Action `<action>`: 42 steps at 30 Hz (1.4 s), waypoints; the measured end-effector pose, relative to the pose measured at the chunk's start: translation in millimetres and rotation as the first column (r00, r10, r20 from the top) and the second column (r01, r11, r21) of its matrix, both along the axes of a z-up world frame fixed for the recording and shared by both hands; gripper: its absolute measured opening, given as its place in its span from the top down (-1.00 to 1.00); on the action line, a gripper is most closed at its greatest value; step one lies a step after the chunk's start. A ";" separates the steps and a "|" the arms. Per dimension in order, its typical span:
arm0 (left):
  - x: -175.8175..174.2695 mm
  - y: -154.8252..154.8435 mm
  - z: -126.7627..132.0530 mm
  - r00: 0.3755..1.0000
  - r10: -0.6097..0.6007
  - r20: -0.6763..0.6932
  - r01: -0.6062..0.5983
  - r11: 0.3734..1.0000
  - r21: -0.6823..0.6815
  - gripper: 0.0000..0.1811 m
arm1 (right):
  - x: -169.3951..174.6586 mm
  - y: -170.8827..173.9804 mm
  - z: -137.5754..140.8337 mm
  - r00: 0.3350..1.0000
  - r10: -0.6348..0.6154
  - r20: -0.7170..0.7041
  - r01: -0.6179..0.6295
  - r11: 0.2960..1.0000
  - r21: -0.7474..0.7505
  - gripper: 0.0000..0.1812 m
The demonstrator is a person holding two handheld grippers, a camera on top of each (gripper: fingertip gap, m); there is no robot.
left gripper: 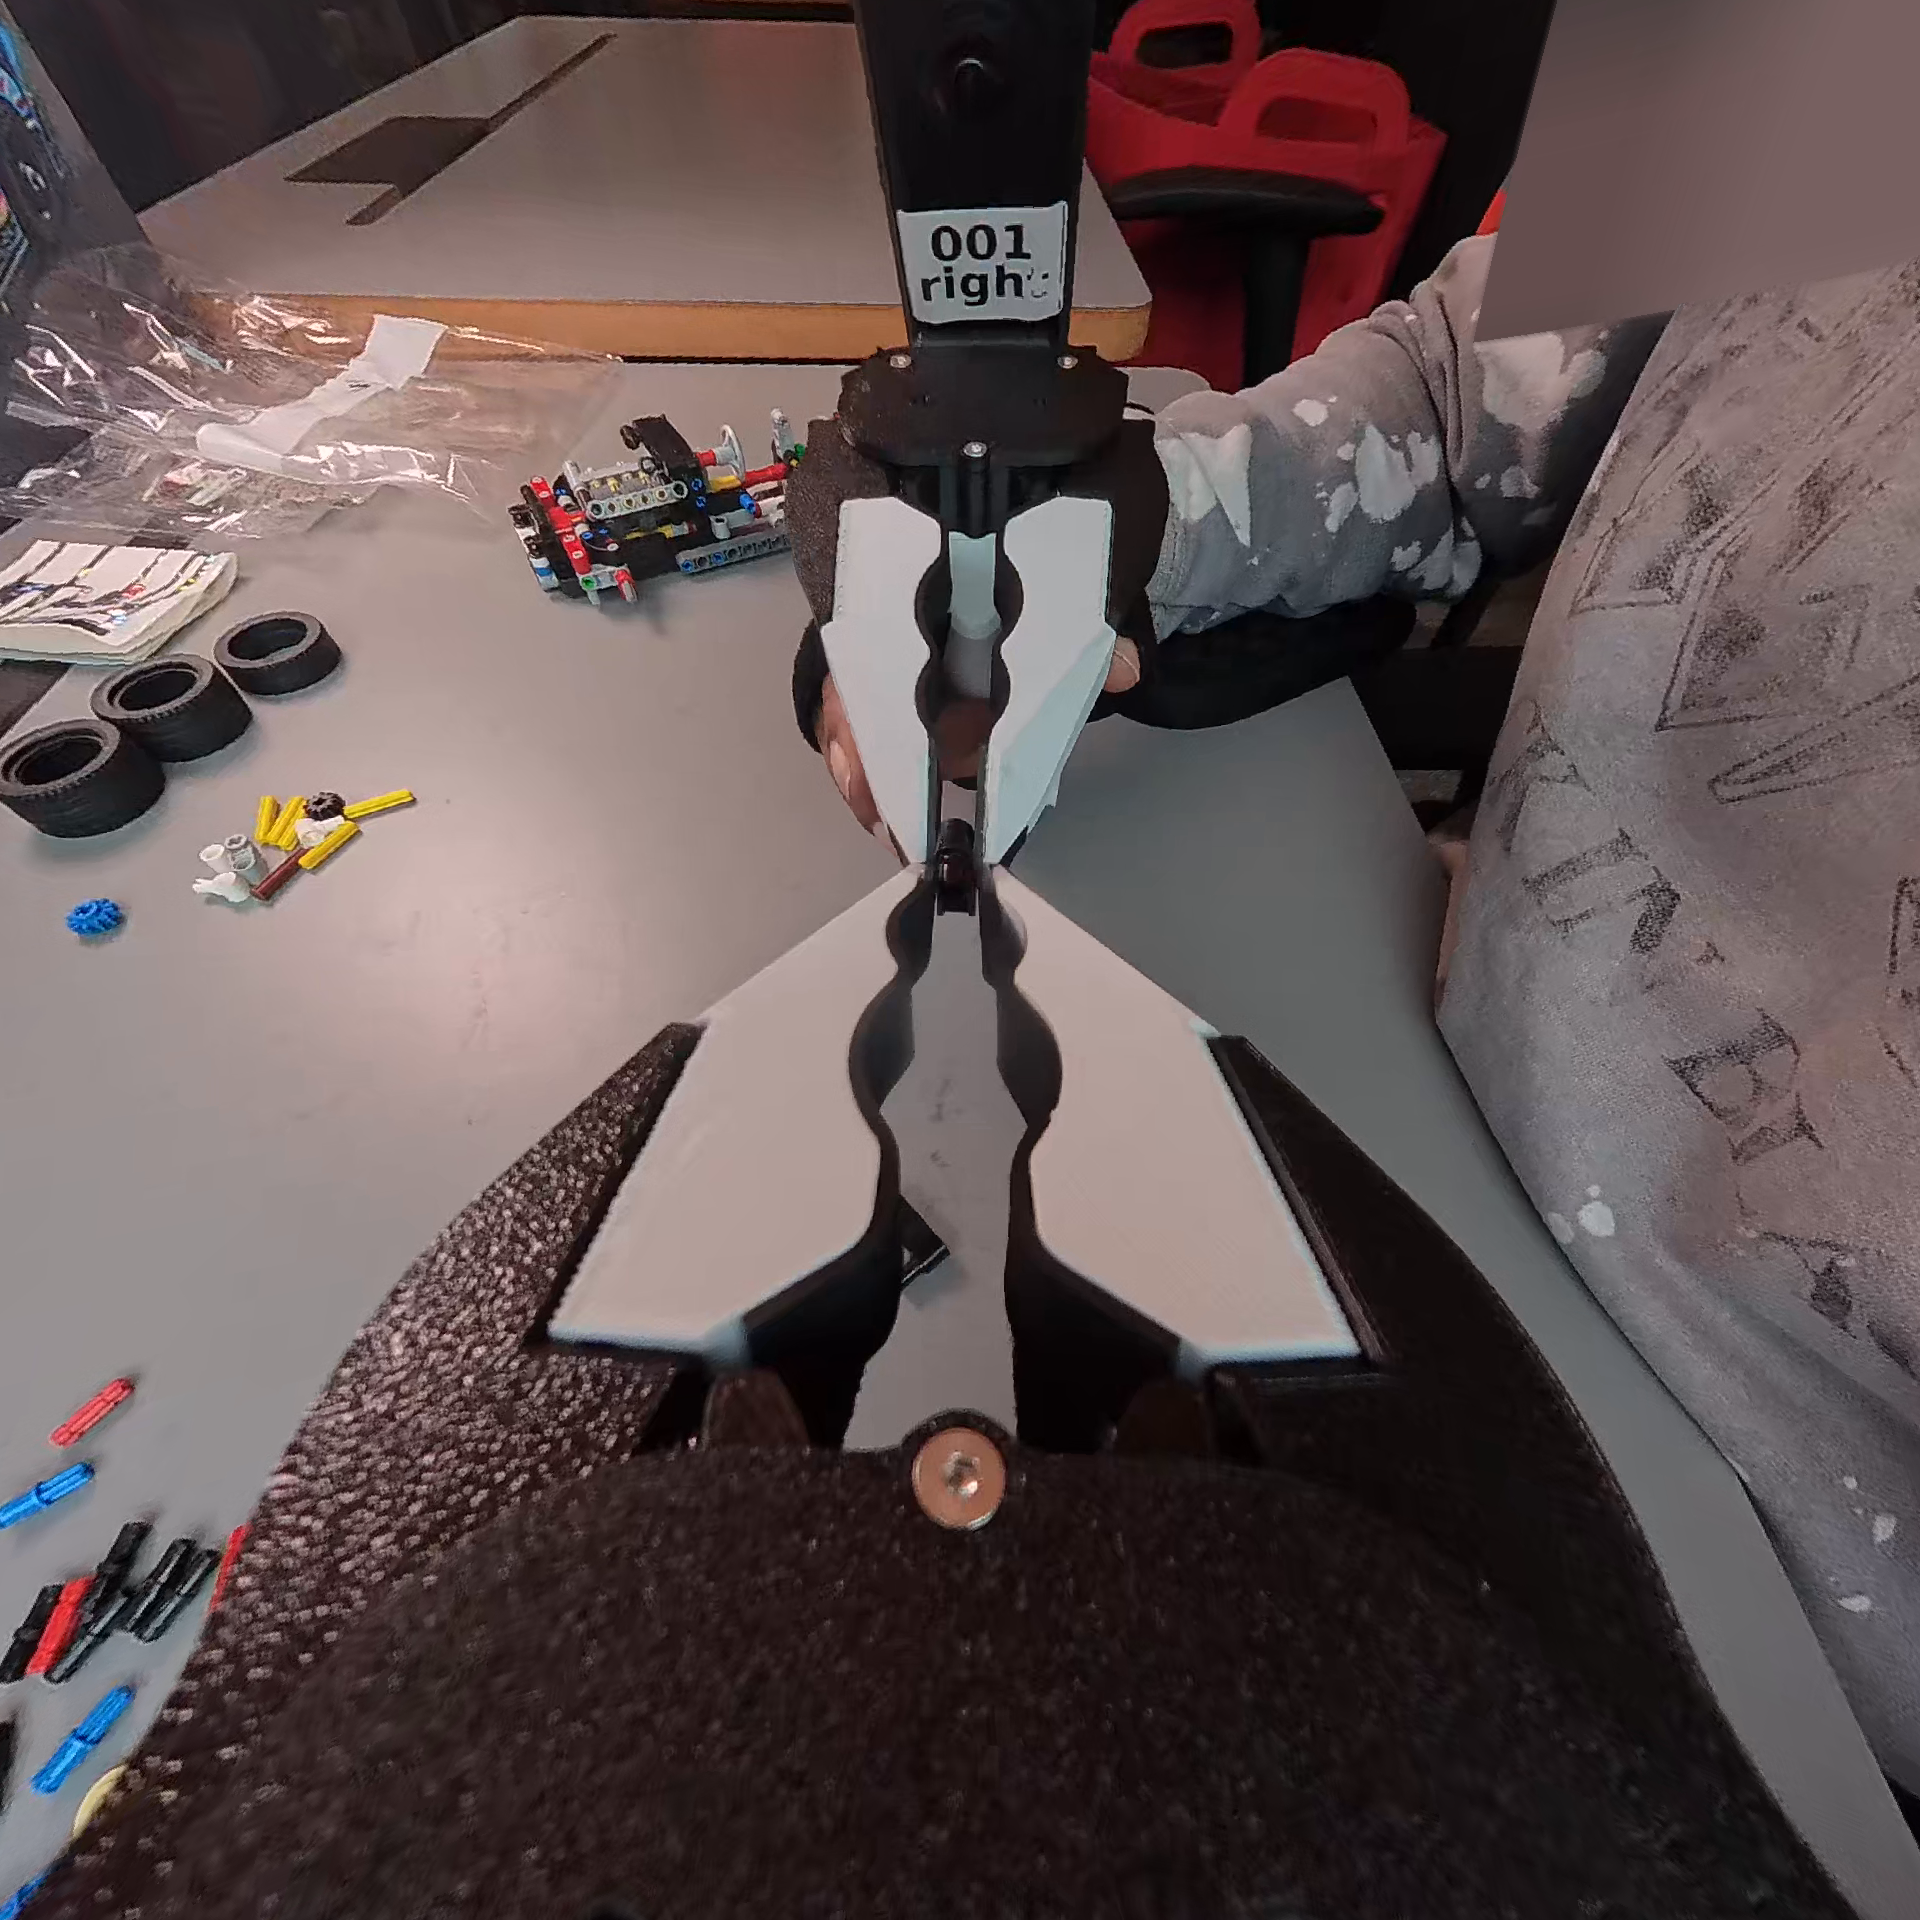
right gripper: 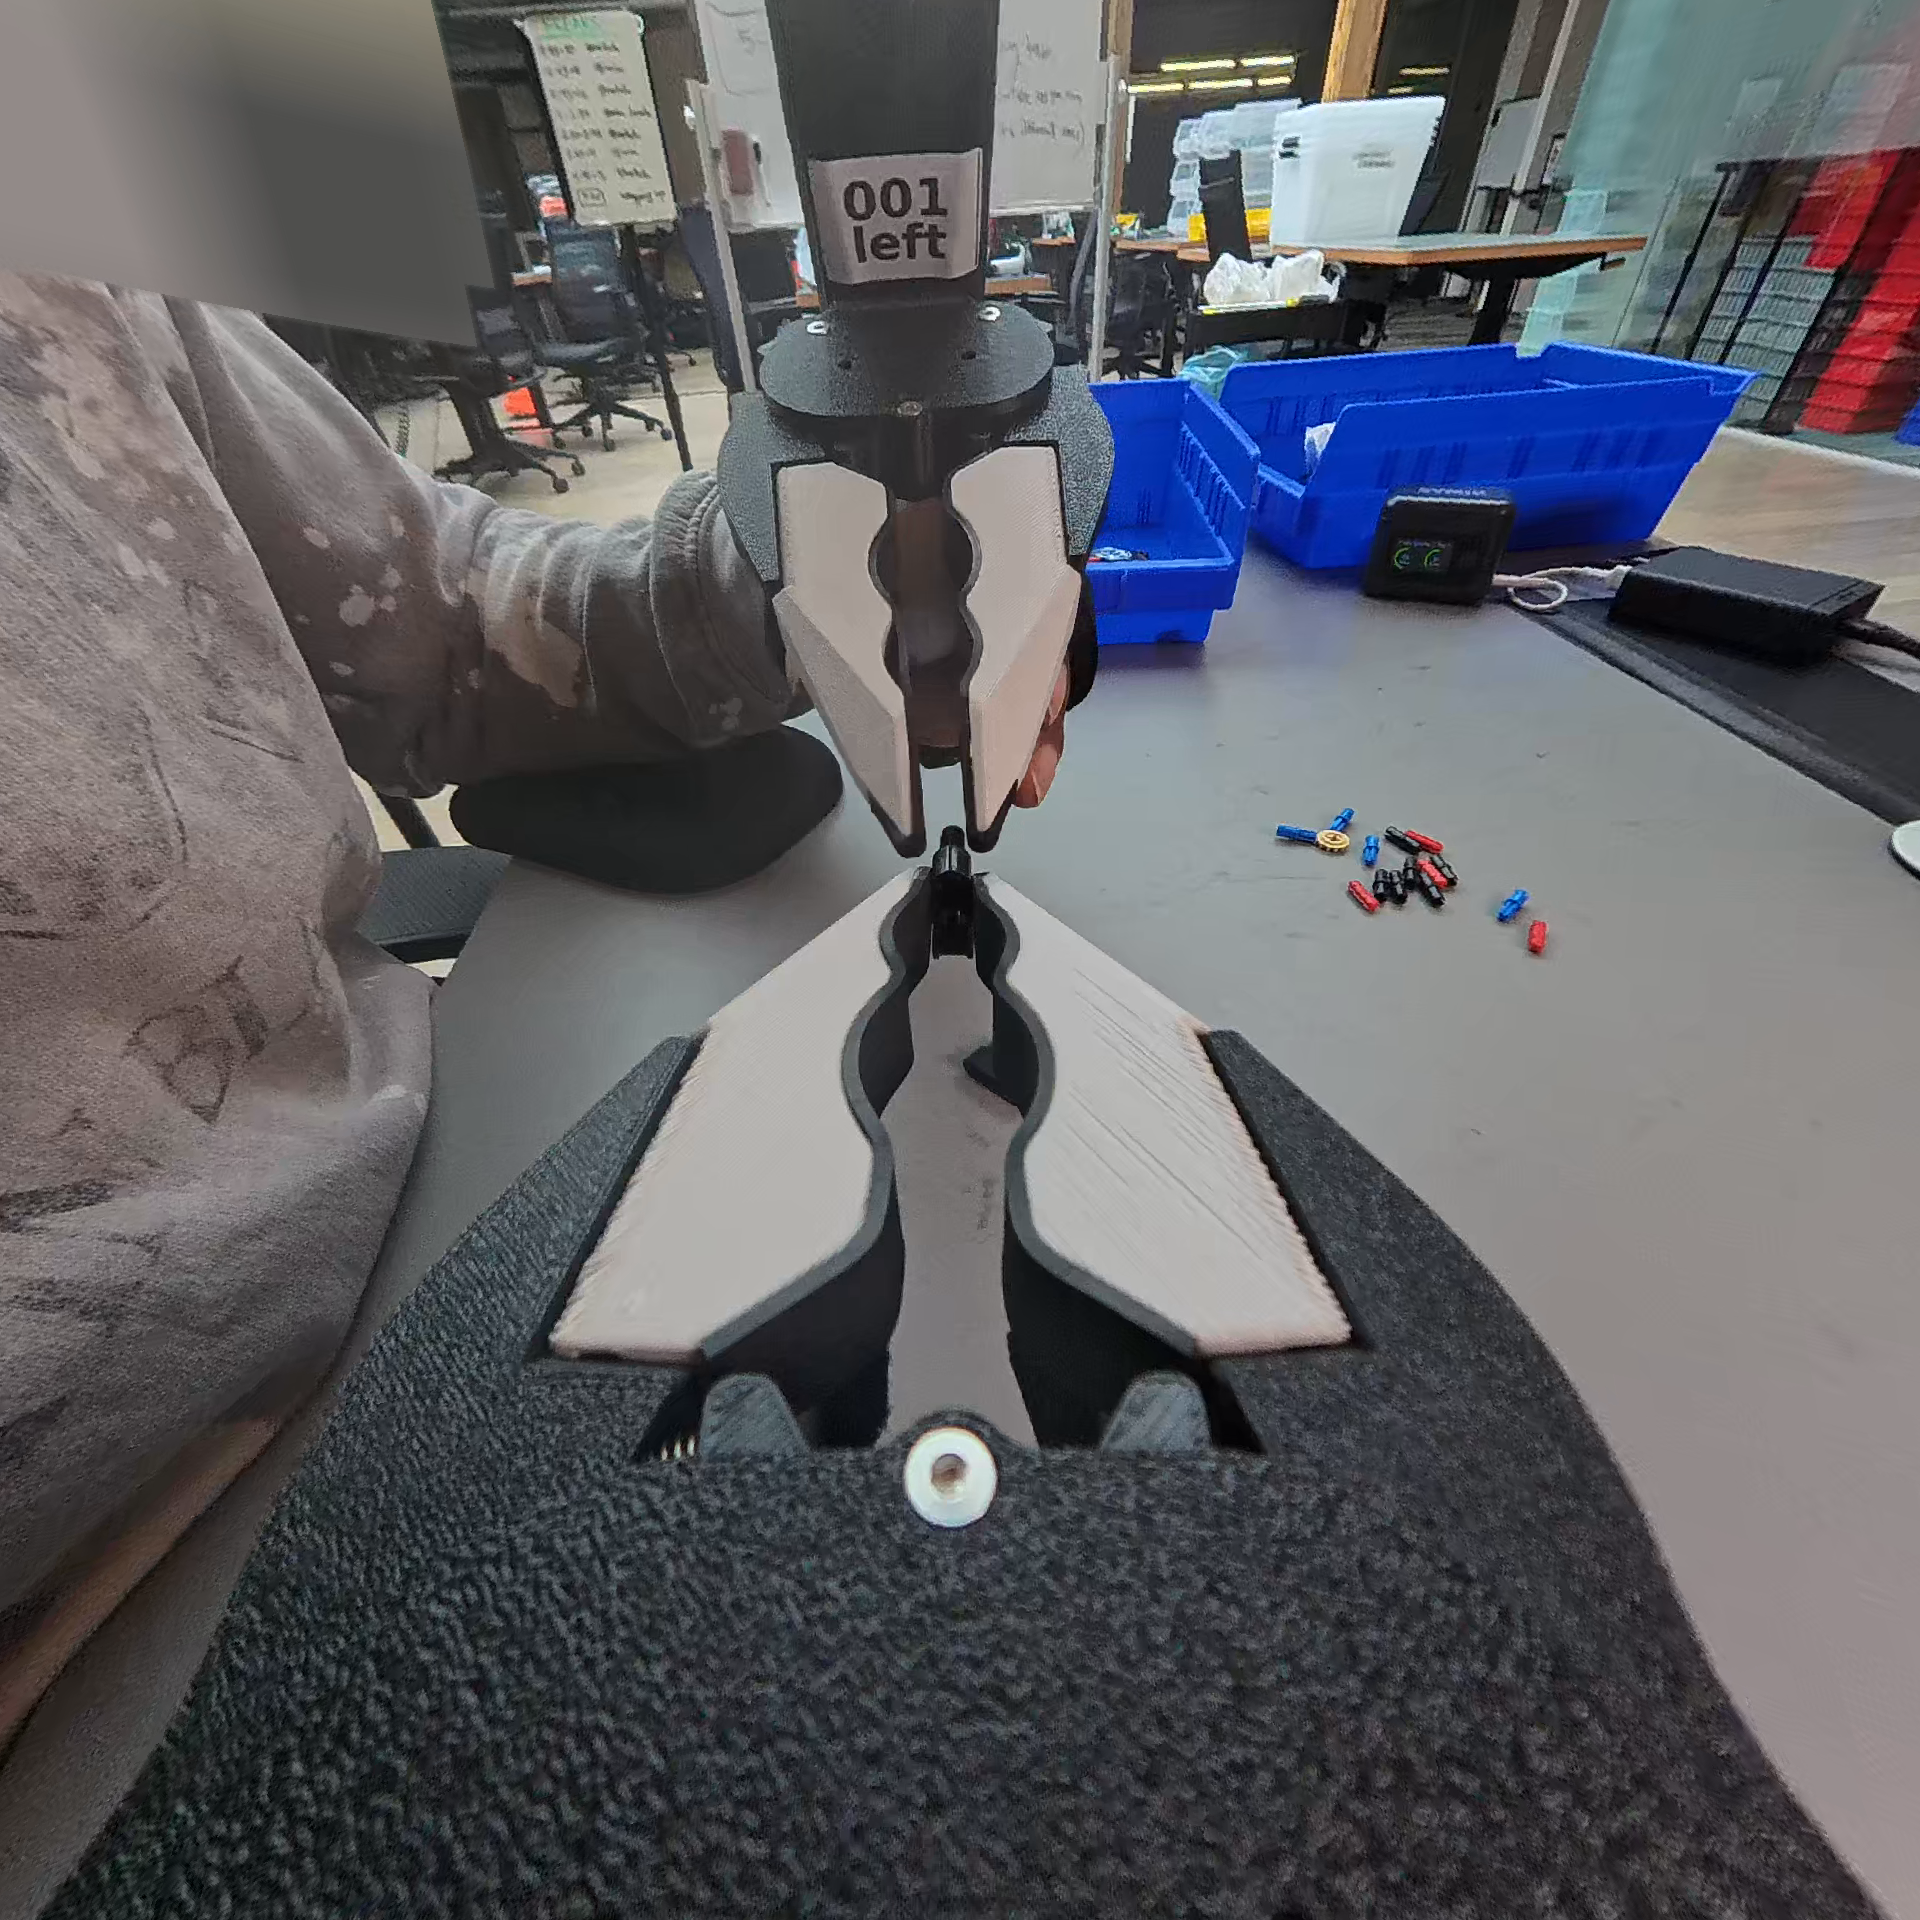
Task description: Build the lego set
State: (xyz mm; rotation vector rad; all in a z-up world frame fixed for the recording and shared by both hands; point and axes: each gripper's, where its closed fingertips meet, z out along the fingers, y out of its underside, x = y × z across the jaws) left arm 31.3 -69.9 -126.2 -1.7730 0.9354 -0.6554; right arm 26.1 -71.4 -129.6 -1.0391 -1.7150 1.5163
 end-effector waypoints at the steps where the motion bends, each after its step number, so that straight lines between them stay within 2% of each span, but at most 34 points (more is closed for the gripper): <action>1: 0.6 -0.3 -1.9 1.000 -0.002 -0.013 0.001 1.000 -0.001 0.92 | -0.1 -1.2 0.0 1.000 0.004 0.002 -0.003 1.000 -0.002 0.93; 8: 0.8 1.4 -3.1 1.000 0.010 -0.027 -0.010 1.000 -0.013 0.96 | 0.6 -1.2 -0.6 1.000 -0.002 0.002 0.002 0.999 0.032 0.93; 11: -0.3 5.5 -1.4 0.999 0.027 0.018 -0.026 0.999 -0.036 0.96 | 0.1 4.0 1.7 1.000 -0.027 -0.012 0.028 0.997 0.075 0.93; 17: 2.7 4.6 9.3 0.997 0.016 0.076 -0.014 1.000 -0.025 0.97 | 5.3 4.2 13.7 0.999 0.017 -0.045 -0.015 0.999 0.041 0.94; 19: -16.5 6.3 25.7 0.989 0.063 0.136 -0.065 0.998 0.006 0.97 | 11.4 24.5 21.0 0.997 -0.032 -0.074 0.034 0.999 0.033 0.94; 21: -54.2 7.6 47.8 0.963 0.147 0.226 -0.156 0.987 0.024 0.97 | 22.0 58.2 35.9 0.988 -0.108 -0.111 0.105 0.994 -0.029 0.94; 22: -75.2 12.8 49.2 0.947 0.225 0.228 -0.237 0.971 0.027 0.97 | 23.7 67.6 40.3 0.984 -0.134 -0.120 0.129 0.990 -0.048 0.94; 24: -125.1 32.7 31.1 0.875 0.458 0.157 -0.467 0.884 0.024 0.96 | 17.9 67.0 38.2 0.981 -0.152 -0.118 0.146 0.988 -0.054 0.94; 26: -172.1 44.8 -10.9 0.767 0.641 -0.034 -0.641 0.767 -0.005 0.95 | 9.2 52.1 25.1 0.988 -0.127 -0.091 0.124 0.991 -0.041 0.94; 28: -204.6 48.6 -42.9 0.665 0.728 -0.169 -0.740 0.672 -0.017 0.95 | 4.4 40.4 13.3 0.992 -0.104 -0.068 0.103 0.995 -0.013 0.93; 30: -223.9 50.8 -62.8 0.599 0.765 -0.236 -0.791 0.611 -0.029 0.95 | 2.0 37.5 8.0 0.994 -0.101 -0.053 0.100 0.995 -0.014 0.93; 32: -236.0 53.3 -76.0 0.557 0.779 -0.288 -0.818 0.575 -0.025 0.95 | 1.0 38.4 4.0 0.993 -0.106 -0.042 0.106 0.994 -0.014 0.93; 35: -239.3 60.6 -87.7 0.552 0.771 -0.317 -0.821 0.569 -0.045 0.95 | -0.2 38.5 -0.2 0.994 -0.106 -0.029 0.106 0.994 -0.012 0.93; 39: -217.3 66.4 -94.9 0.643 0.707 -0.295 -0.756 0.649 -0.093 0.92 | -0.6 35.8 -6.0 0.995 -0.099 -0.011 0.099 0.995 0.011 0.93; 42: -205.9 67.5 -85.7 0.676 0.693 -0.252 -0.727 0.682 -0.074 0.65 | -1.7 35.9 -8.8 0.994 -0.105 -0.004 0.105 0.994 0.020 0.93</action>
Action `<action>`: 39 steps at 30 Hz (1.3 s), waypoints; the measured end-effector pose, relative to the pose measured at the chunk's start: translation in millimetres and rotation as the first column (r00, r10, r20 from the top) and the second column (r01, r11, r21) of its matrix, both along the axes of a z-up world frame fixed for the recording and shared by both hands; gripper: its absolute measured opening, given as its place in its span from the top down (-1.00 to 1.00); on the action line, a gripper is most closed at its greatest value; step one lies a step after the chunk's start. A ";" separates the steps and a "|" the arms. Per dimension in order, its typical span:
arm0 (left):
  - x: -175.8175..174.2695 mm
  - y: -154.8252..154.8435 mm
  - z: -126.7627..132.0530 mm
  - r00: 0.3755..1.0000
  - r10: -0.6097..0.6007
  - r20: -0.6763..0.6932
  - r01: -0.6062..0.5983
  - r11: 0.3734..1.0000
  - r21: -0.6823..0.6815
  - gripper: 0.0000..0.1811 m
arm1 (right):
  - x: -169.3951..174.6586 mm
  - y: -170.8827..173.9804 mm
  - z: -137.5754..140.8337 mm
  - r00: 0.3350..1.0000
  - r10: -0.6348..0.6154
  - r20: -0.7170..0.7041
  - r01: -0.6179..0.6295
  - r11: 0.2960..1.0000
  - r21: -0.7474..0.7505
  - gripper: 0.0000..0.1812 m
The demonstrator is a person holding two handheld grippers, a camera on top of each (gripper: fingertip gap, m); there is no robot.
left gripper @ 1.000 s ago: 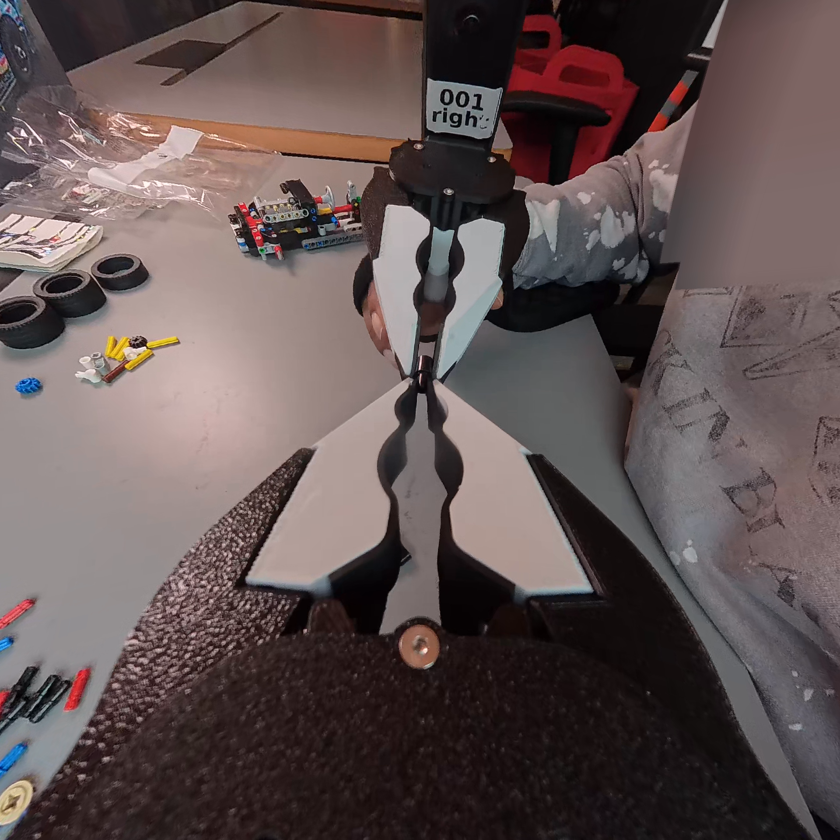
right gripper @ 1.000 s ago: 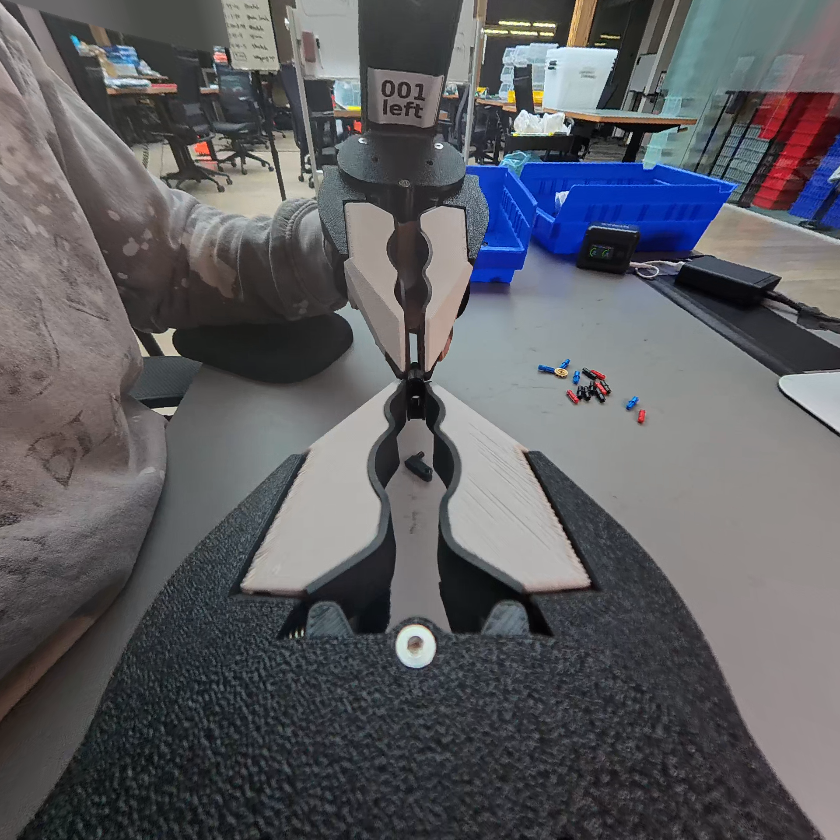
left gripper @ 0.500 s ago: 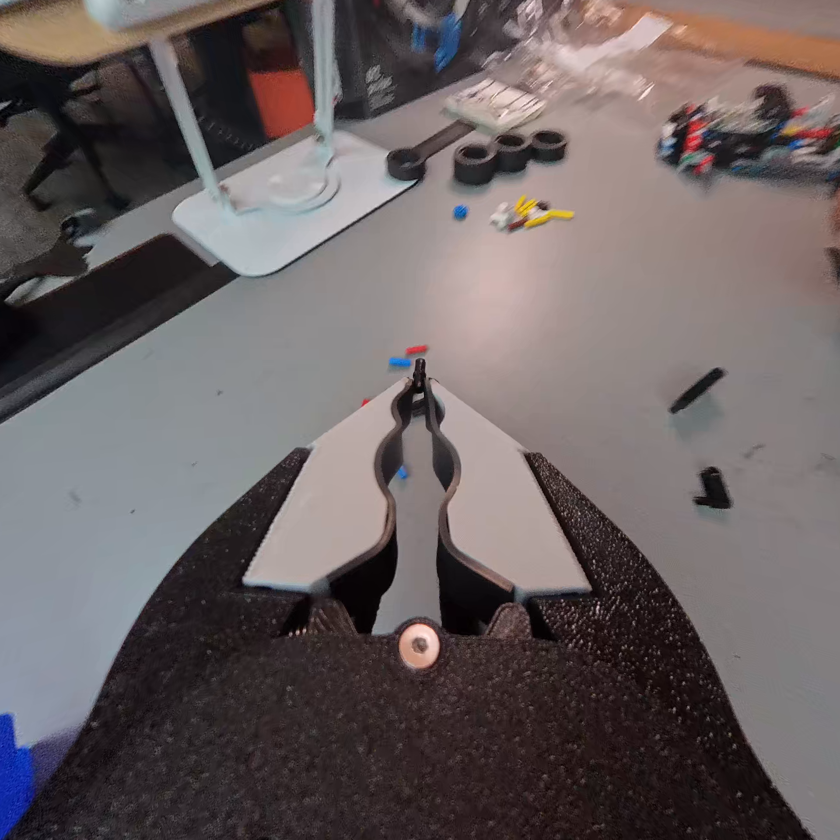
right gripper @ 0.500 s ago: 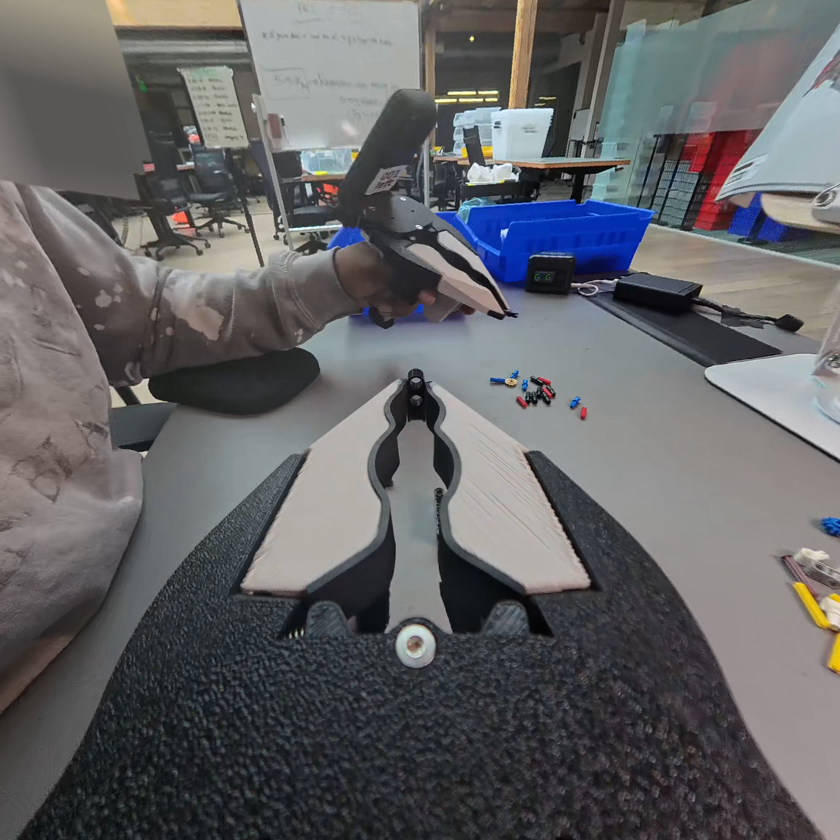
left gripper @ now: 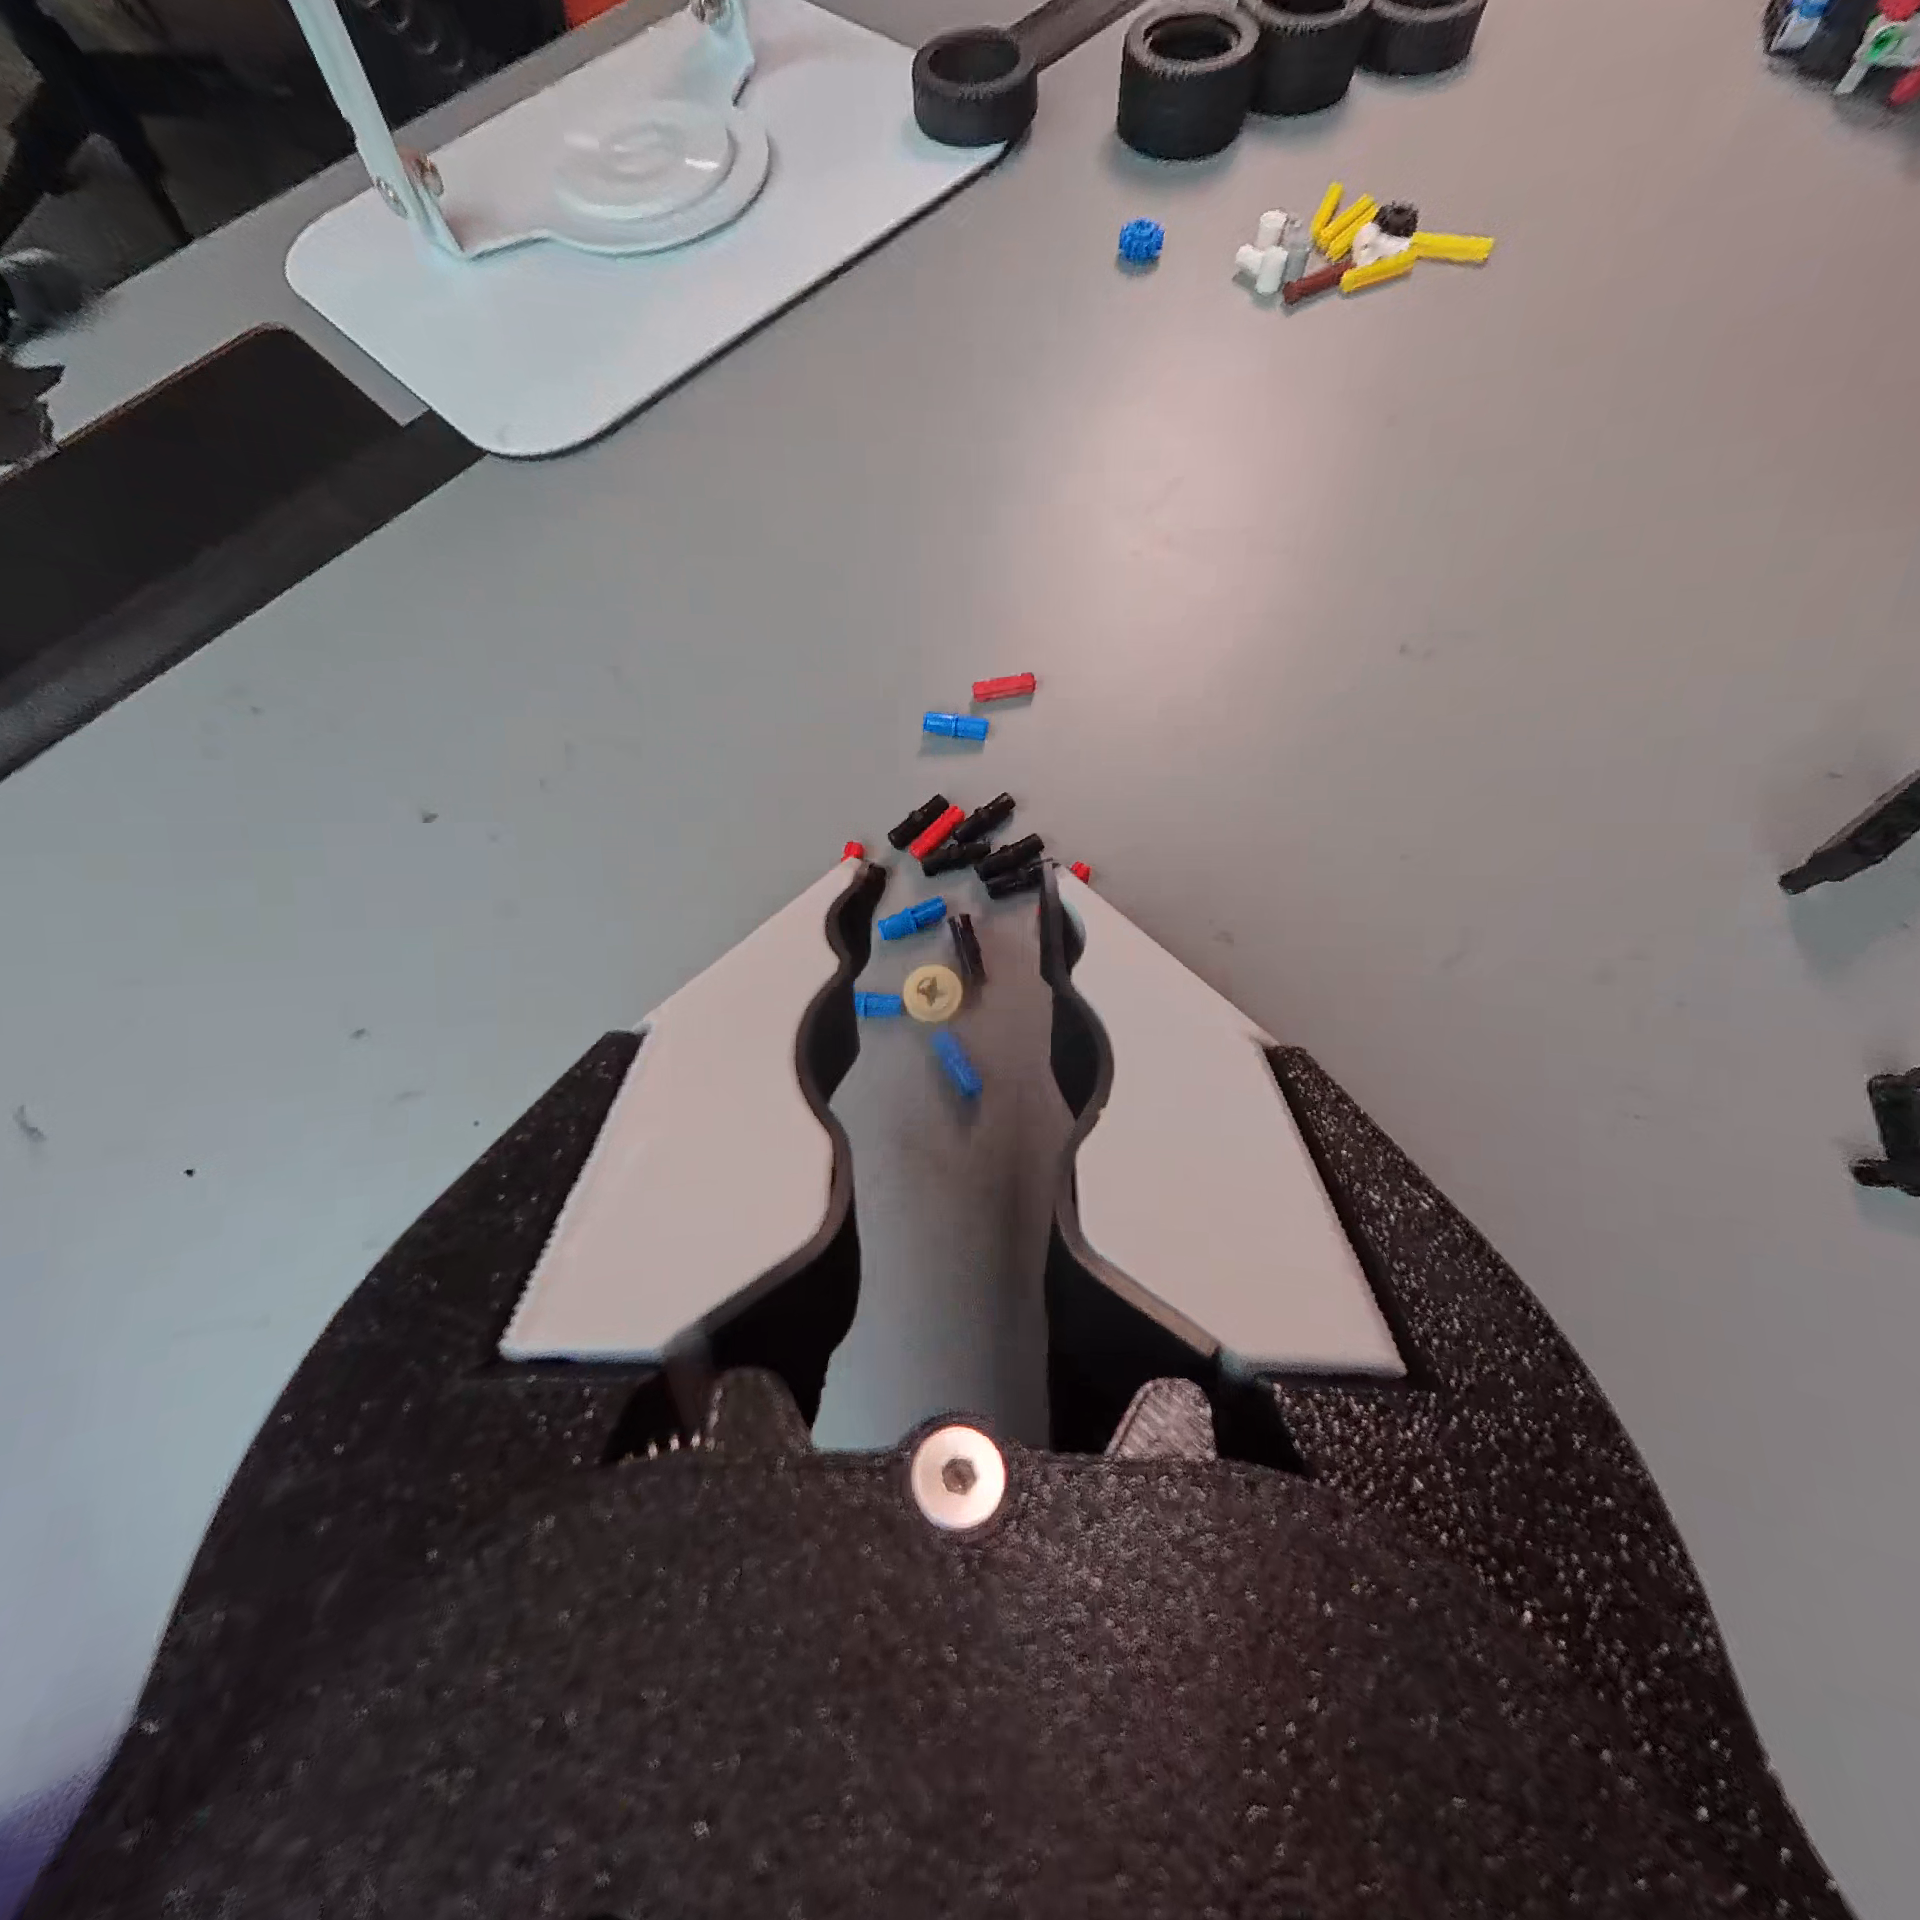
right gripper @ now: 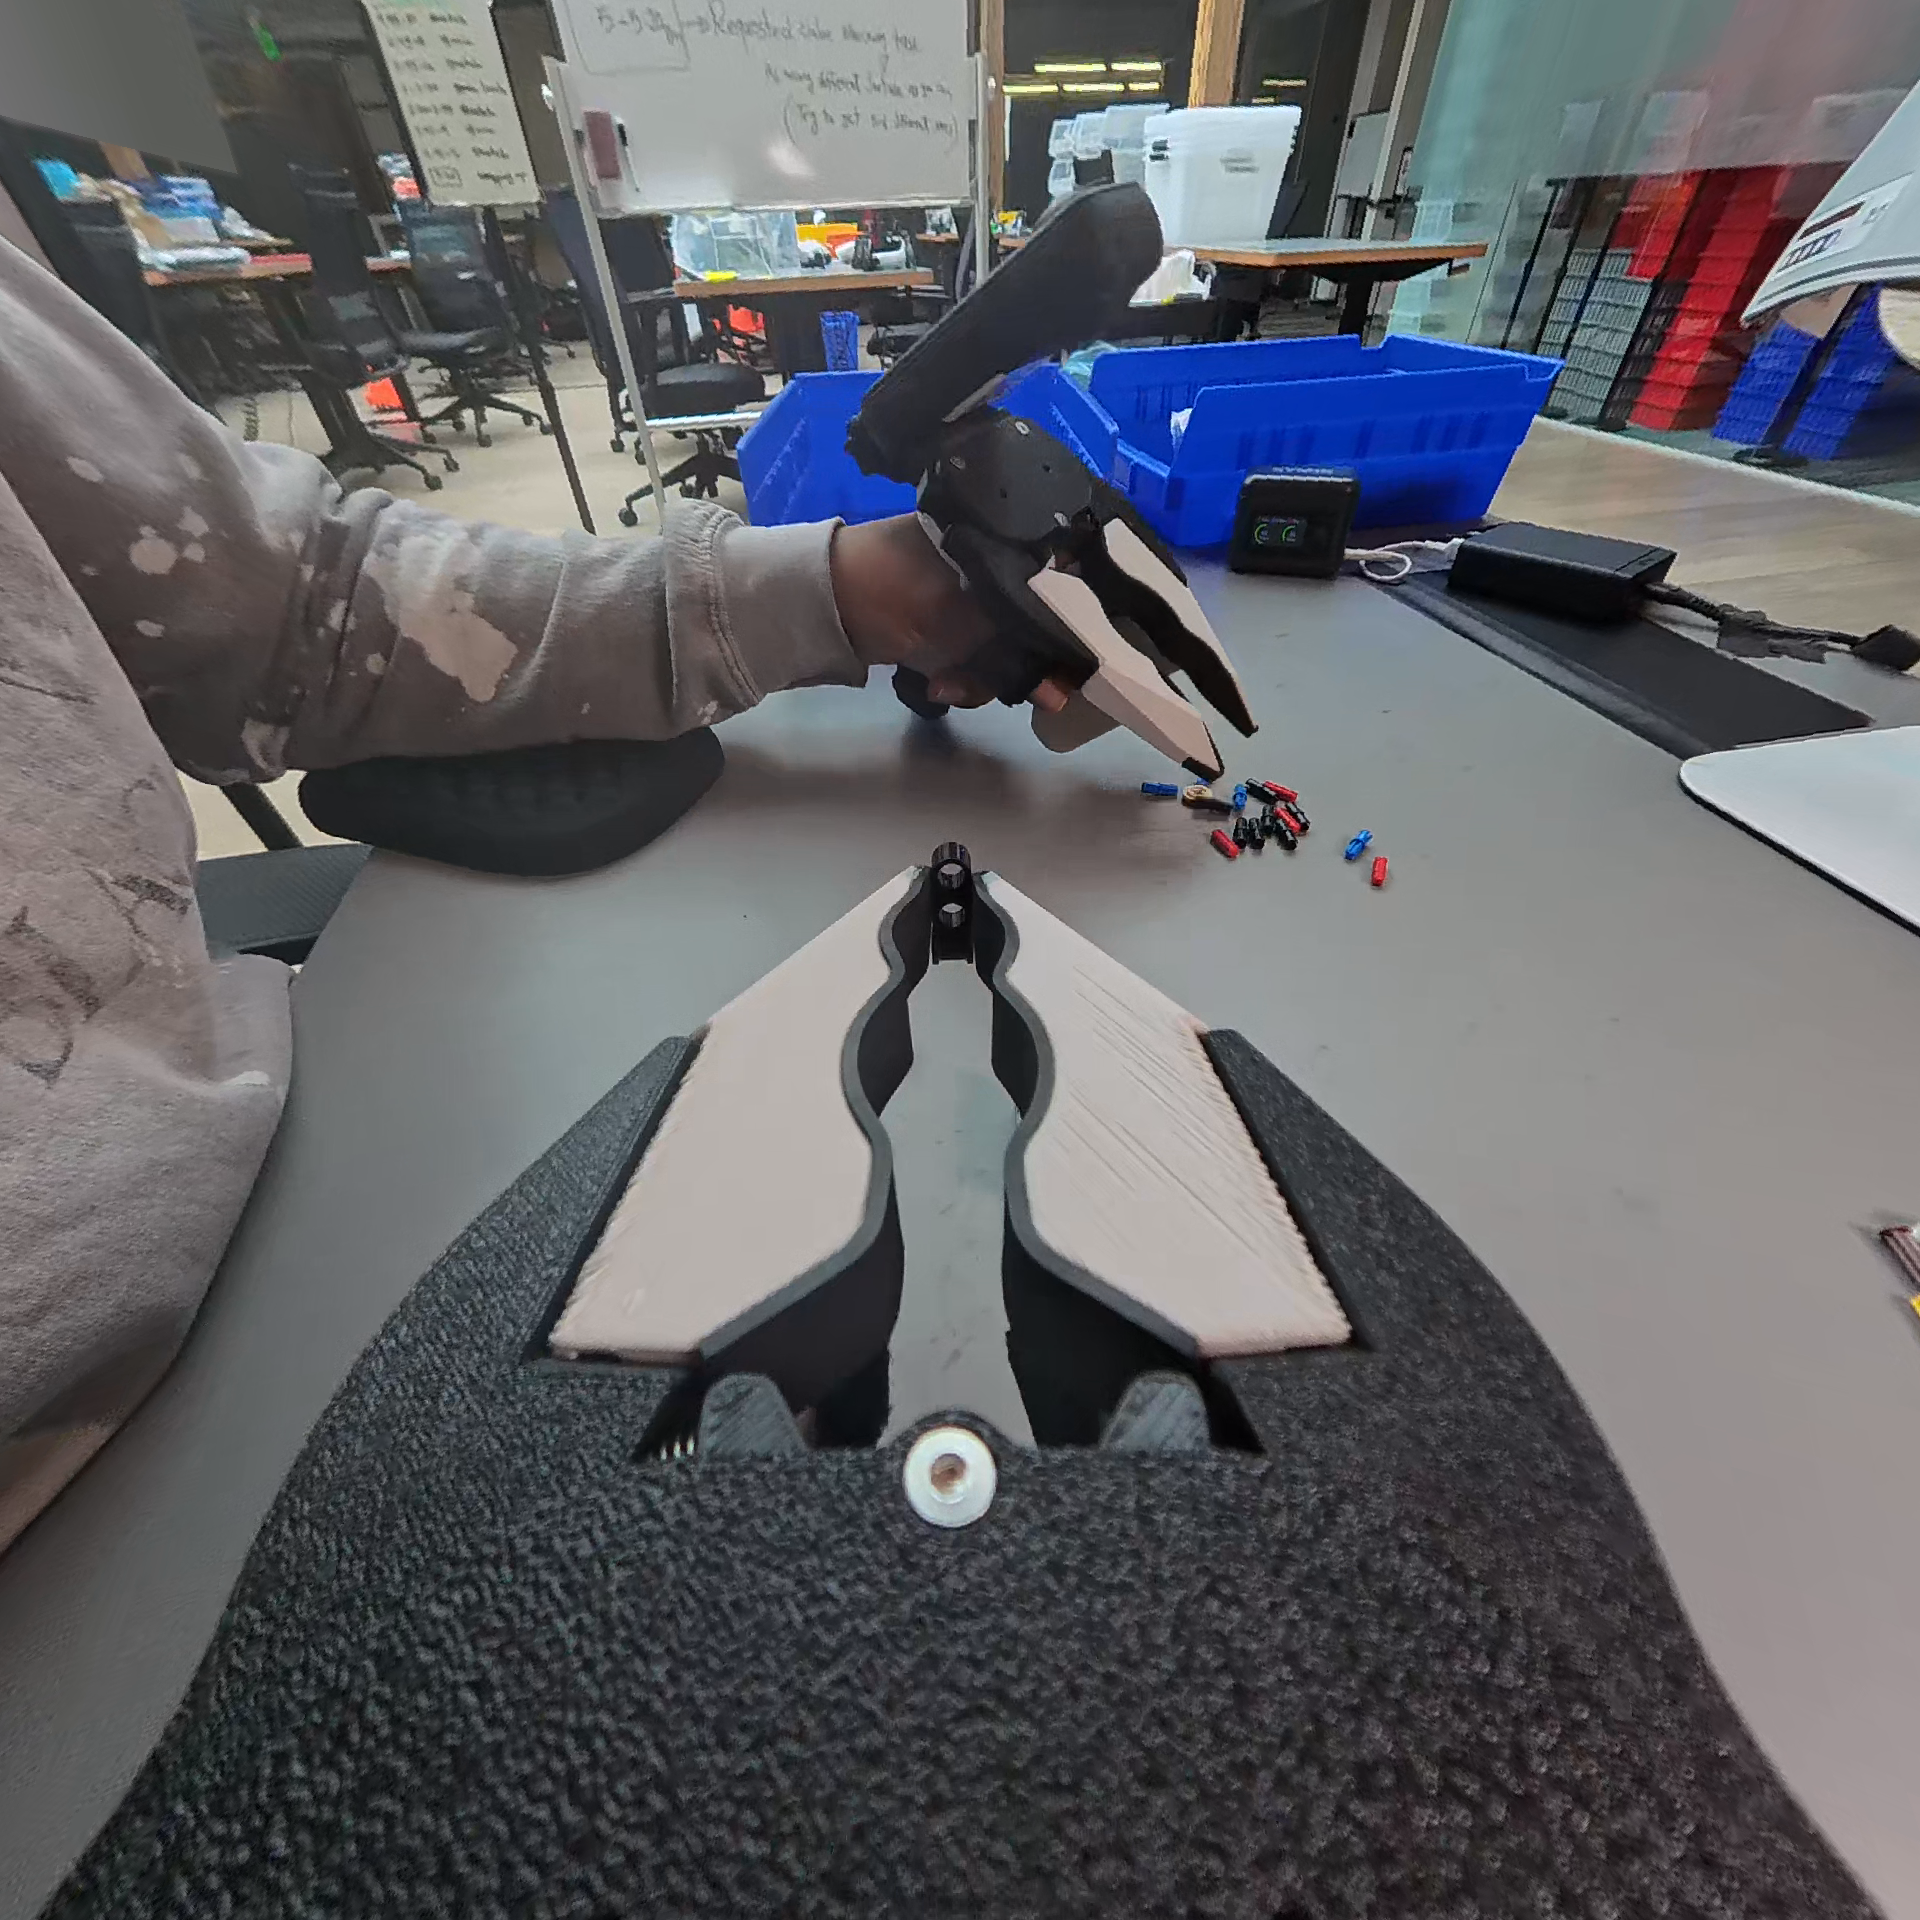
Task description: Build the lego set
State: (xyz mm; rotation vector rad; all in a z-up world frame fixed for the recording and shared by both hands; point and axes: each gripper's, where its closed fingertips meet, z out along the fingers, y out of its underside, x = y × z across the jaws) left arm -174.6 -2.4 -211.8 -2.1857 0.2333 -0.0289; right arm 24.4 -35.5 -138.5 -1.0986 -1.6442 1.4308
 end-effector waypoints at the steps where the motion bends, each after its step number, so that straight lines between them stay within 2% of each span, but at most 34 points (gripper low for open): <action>1: 4.1 -0.1 8.1 1.000 -0.014 0.024 0.013 0.999 0.034 0.64 | -0.7 0.7 -0.6 1.000 -0.006 0.002 0.006 1.000 0.001 0.93; 3: 18.5 -3.9 28.9 0.992 -0.080 0.093 0.069 0.992 0.108 0.61 | -2.1 2.0 -0.8 1.000 -0.018 0.001 0.018 1.000 -0.005 0.93; 5: 50.4 -14.8 52.8 0.957 -0.236 0.167 0.204 0.961 0.187 0.62 | -4.4 3.1 3.3 0.999 -0.036 -0.013 0.035 0.999 -0.039 0.93; 8: 108.0 -33.3 78.1 0.861 -0.454 0.232 0.390 0.880 0.272 0.64 | -8.4 1.9 18.2 0.997 -0.048 -0.053 0.037 0.980 -0.196 0.93; 11: 160.7 -40.0 91.6 0.765 -0.568 0.305 0.477 0.817 0.324 0.66 | -12.1 1.8 32.0 0.994 -0.058 -0.089 0.021 0.929 -0.370 0.93; 15: 198.7 -40.2 97.2 0.662 -0.599 0.451 0.494 0.801 0.338 0.74 | -12.7 3.6 43.0 0.989 -0.065 -0.131 -0.009 0.868 -0.497 0.93; 18: 200.6 -35.7 105.2 0.610 -0.575 0.546 0.446 0.818 0.363 0.84 | -12.3 2.2 42.9 0.989 -0.060 -0.136 -0.014 0.873 -0.487 0.93; 21: 198.3 -35.9 105.7 0.606 -0.574 0.551 0.443 0.818 0.366 0.92 | -11.8 -2.1 42.5 0.990 -0.043 -0.137 -0.026 0.885 -0.466 0.93; 26: 193.0 -39.2 99.5 0.680 -0.574 0.455 0.490 0.818 0.300 0.93 | -12.3 -4.5 36.1 0.992 -0.049 -0.116 0.001 0.924 -0.383 0.92; 27: 188.7 -38.6 100.7 0.713 -0.563 0.417 0.484 0.826 0.288 0.93 | -12.6 -2.2 36.7 0.991 -0.062 -0.117 0.013 0.926 -0.377 0.93; 29: 164.2 -35.0 103.4 0.825 -0.493 0.277 0.434 0.866 0.248 0.93 | -10.8 5.9 40.2 0.988 -0.088 -0.128 0.033 0.925 -0.378 0.91; 31: 117.7 -36.0 109.9 0.928 -0.361 0.093 0.339 0.921 0.193 0.92 | -7.9 17.2 40.5 0.986 -0.119 -0.116 0.067 0.925 -0.374 0.89; 33: 49.0 -47.7 109.9 0.977 -0.176 -0.118 0.186 0.979 0.083 0.92 | -4.8 26.6 37.5 0.984 -0.152 -0.096 0.111 0.935 -0.337 0.89; 35: -31.1 -77.6 98.0 0.953 -0.001 -0.304 -0.031 0.994 -0.101 0.91 | -4.8 33.5 30.5 0.980 -0.188 -0.061 0.167 0.954 -0.248 0.89; 36: -72.8 -96.9 93.3 0.912 0.085 -0.400 -0.166 0.971 -0.172 0.91 | -5.6 36.6 25.3 0.978 -0.206 -0.039 0.196 0.963 -0.183 0.89; 37: -107.3 -118.2 87.5 0.872 0.140 -0.469 -0.276 0.932 -0.236 0.91 | -6.6 38.7 18.1 0.975 -0.221 -0.010 0.219 0.969 -0.111 0.89; 39: -150.7 -162.8 64.8 0.848 0.180 -0.499 -0.409 0.820 -0.400 0.90 | -7.0 38.1 -1.3 0.972 -0.225 0.063 0.223 0.974 0.035 0.88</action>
